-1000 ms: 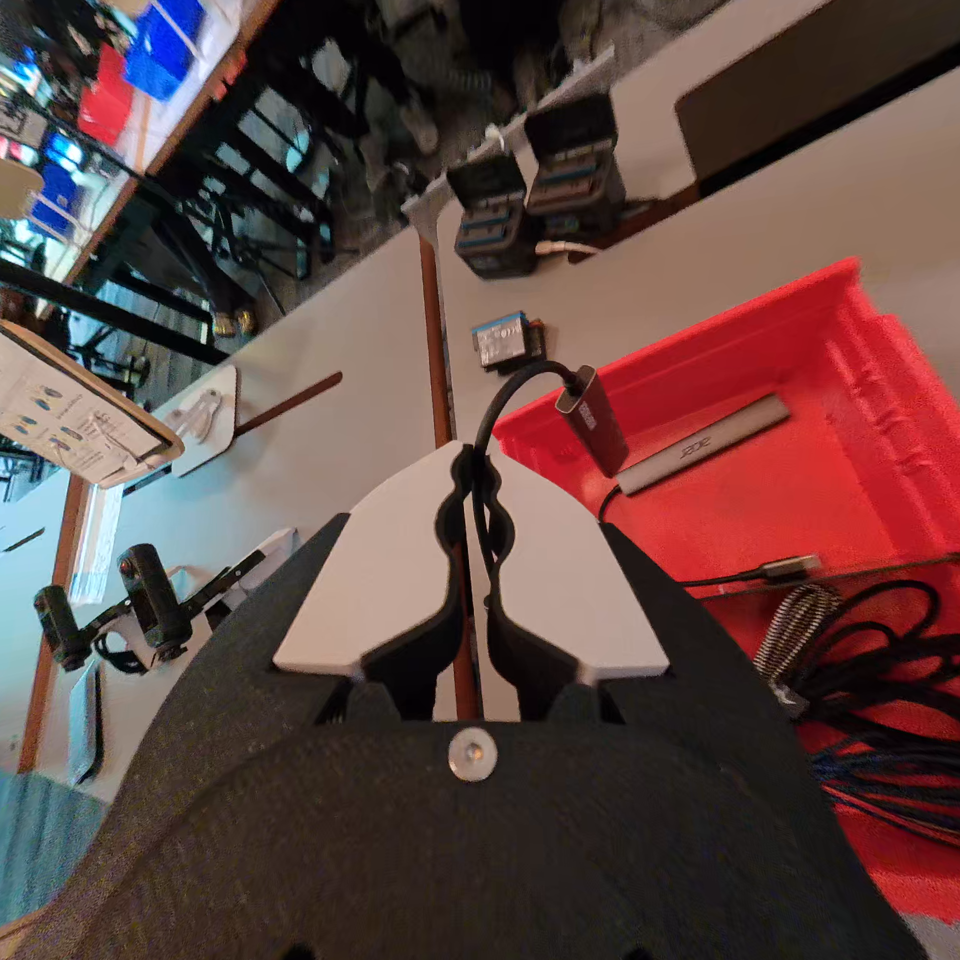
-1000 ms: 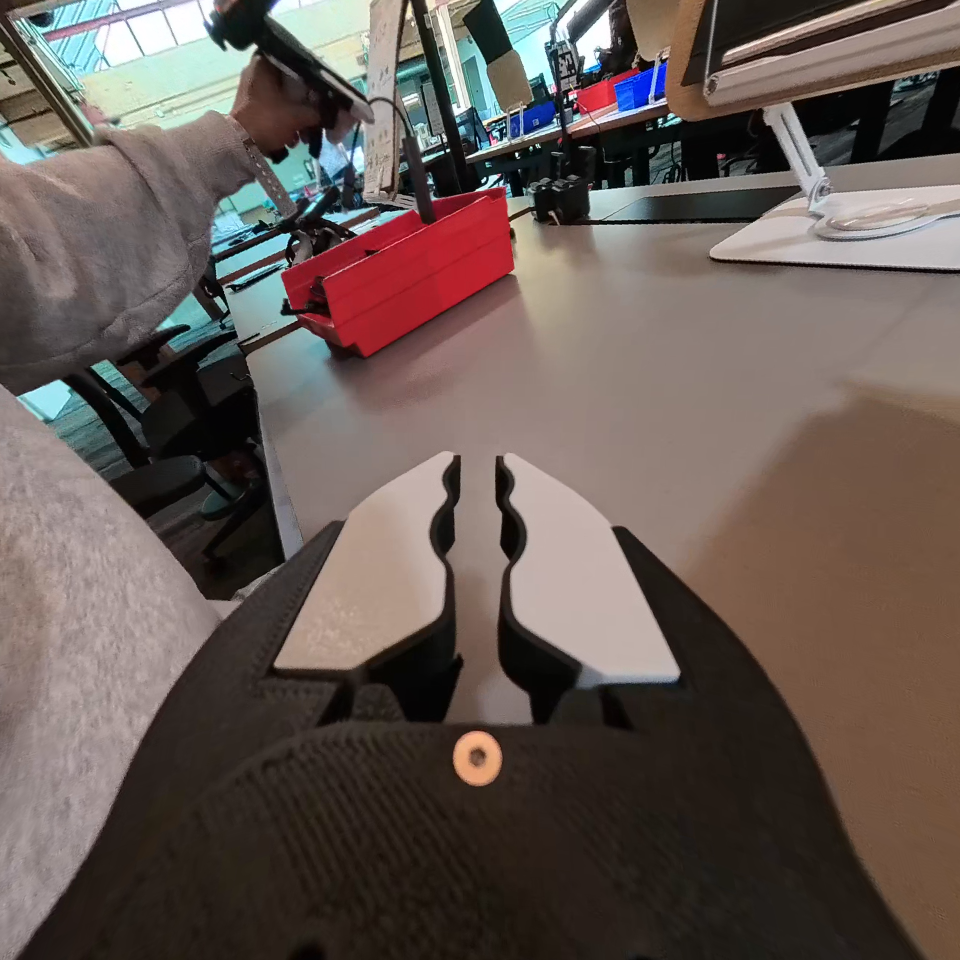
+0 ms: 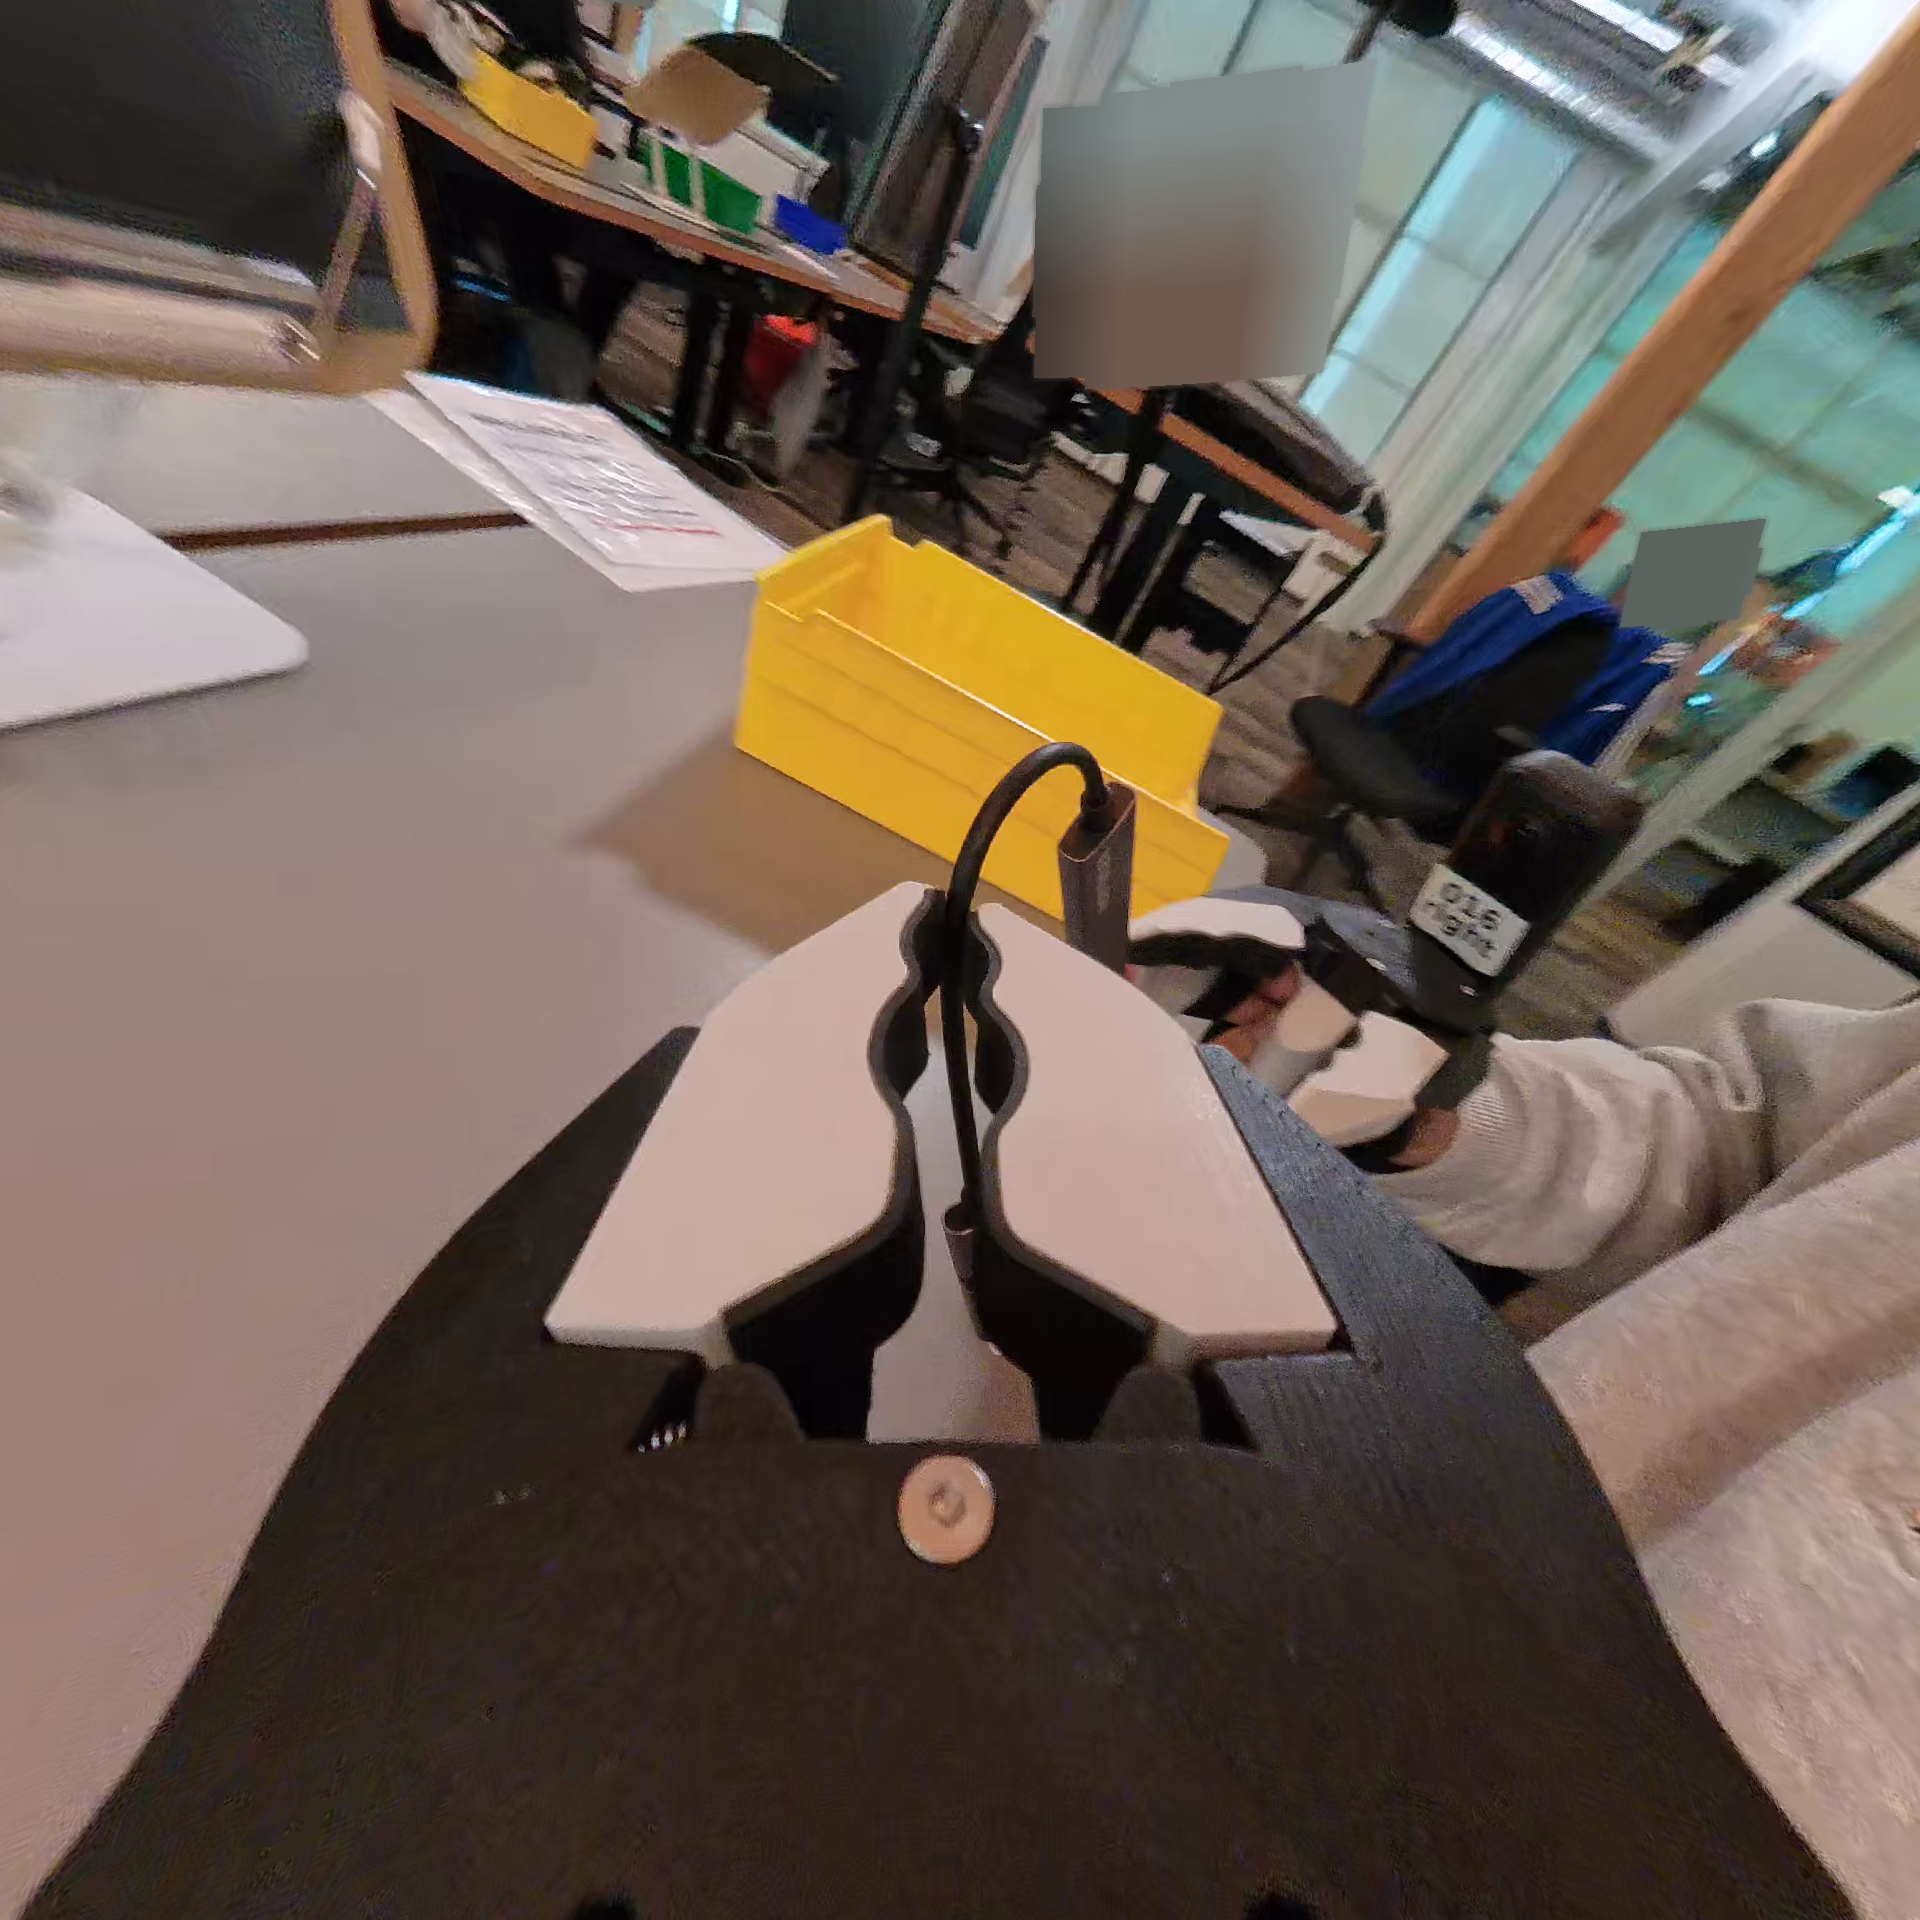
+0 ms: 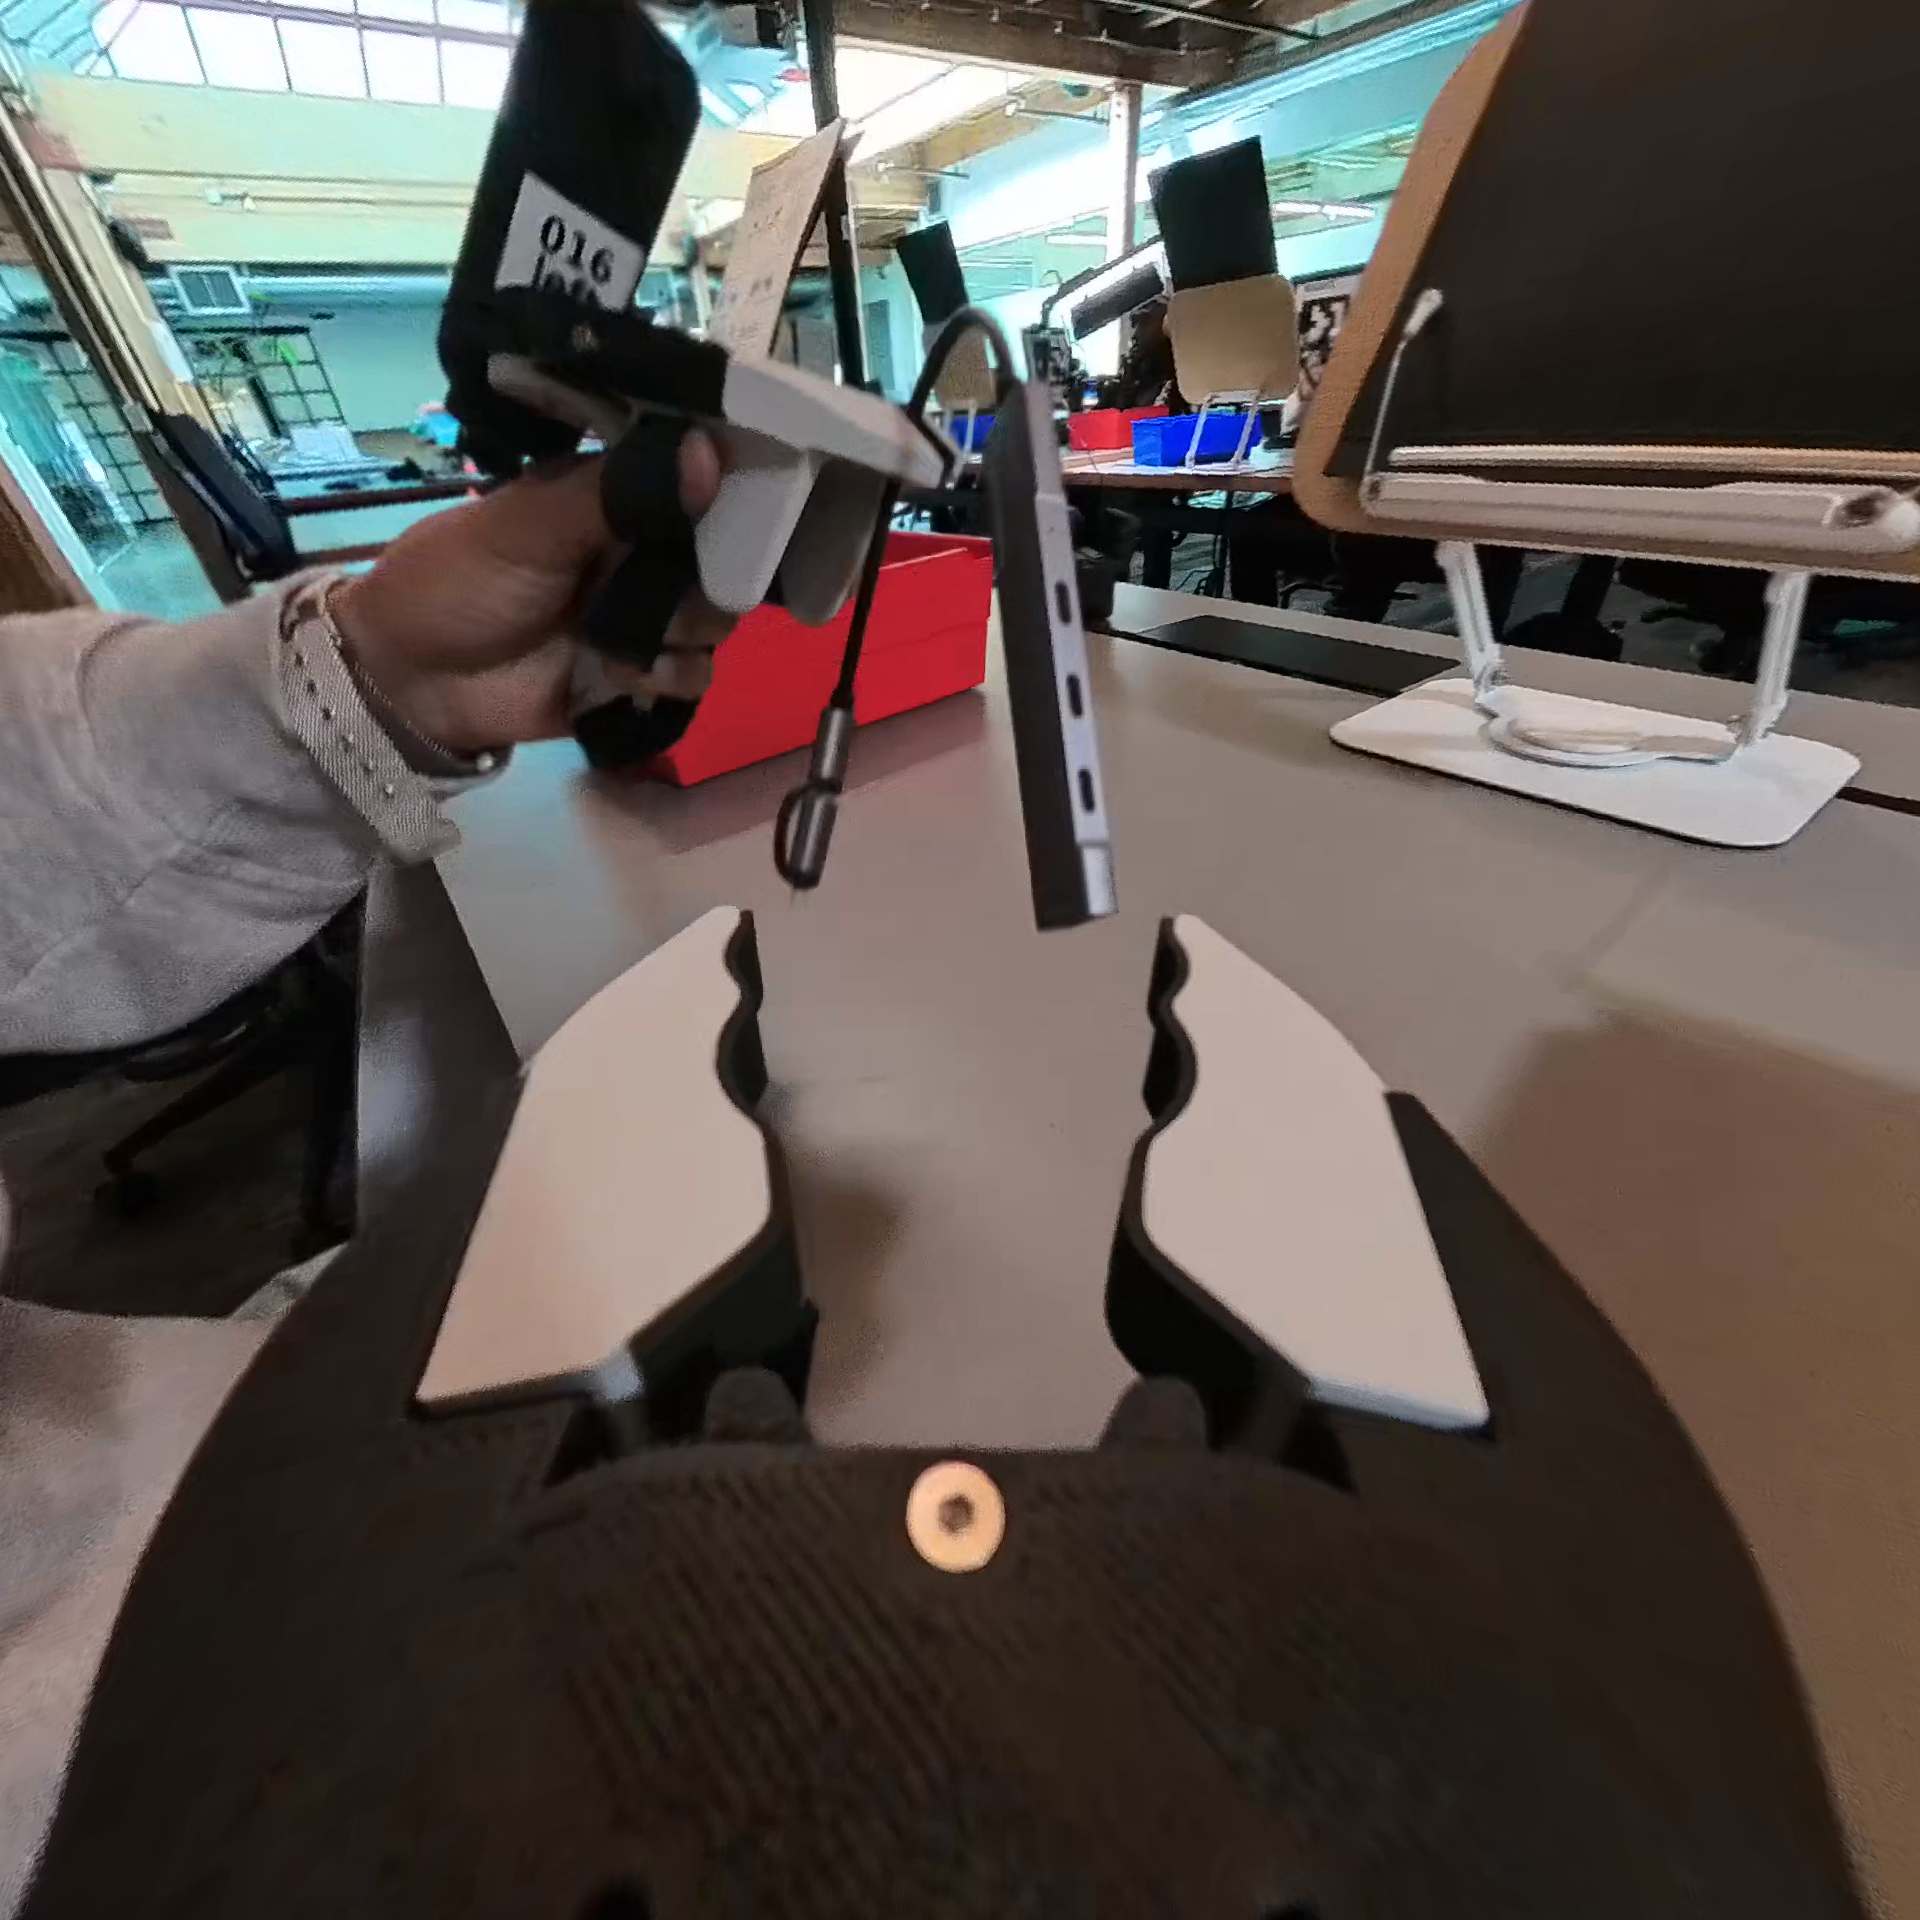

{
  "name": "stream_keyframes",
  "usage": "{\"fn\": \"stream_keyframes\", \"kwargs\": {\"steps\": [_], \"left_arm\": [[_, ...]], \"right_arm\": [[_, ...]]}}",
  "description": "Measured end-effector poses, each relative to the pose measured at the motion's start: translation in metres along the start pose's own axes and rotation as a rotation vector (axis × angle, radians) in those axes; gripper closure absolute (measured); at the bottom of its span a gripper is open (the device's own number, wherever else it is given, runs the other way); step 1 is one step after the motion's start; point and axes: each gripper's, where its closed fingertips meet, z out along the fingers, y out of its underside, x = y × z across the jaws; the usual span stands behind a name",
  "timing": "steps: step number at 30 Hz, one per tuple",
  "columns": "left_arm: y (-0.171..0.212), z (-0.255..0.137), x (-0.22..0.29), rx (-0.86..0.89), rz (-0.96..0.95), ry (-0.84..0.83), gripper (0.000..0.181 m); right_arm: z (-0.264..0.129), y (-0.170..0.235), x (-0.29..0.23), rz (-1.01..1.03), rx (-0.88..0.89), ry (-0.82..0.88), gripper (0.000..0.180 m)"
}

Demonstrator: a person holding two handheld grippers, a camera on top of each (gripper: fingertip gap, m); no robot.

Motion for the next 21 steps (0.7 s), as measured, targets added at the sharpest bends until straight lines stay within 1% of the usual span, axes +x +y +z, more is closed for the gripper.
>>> {"fn": "stream_keyframes", "kwargs": {"steps": [4, 8, 10, 11, 12, 16, 19, 20, 21], "left_arm": [[0.018, 0.015, 0.015, 0.021, -0.053, 0.099, 0.177], [0.033, 0.025, 0.027, 0.0, -0.084, 0.168, 0.177], [0.036, 0.028, 0.034, 0.003, -0.081, 0.21, 0.177], [0.039, 0.029, 0.037, -0.004, -0.078, 0.232, 0.177], [0.042, 0.031, 0.039, -0.011, -0.073, 0.251, 0.177], [0.044, 0.031, 0.04, -0.01, -0.064, 0.271, 0.177], [0.044, 0.029, 0.038, -0.017, -0.077, 0.272, 0.175], [0.043, 0.028, 0.037, -0.012, -0.08, 0.273, 0.172], [0.04, 0.028, 0.035, -0.005, -0.082, 0.263, 0.159]], "right_arm": [[-0.005, 0.0, 0.022, 0.102, 0.02, 0.045, 0.104], [-0.003, 0.009, 0.027, 0.171, -0.008, 0.026, 0.112], [-0.001, 0.014, 0.021, 0.174, -0.042, -0.015, 0.131], [-0.001, 0.017, 0.018, 0.174, -0.065, -0.033, 0.146], [-0.001, 0.021, 0.016, 0.172, -0.095, -0.048, 0.167], [-0.001, 0.026, 0.014, 0.111, -0.141, -0.066, 0.17], [-0.004, 0.023, 0.019, -0.002, -0.159, -0.028, 0.17], [-0.006, 0.023, 0.022, -0.061, -0.169, -0.004, 0.17], [-0.008, 0.023, 0.027, -0.129, -0.184, 0.036, 0.17]]}}
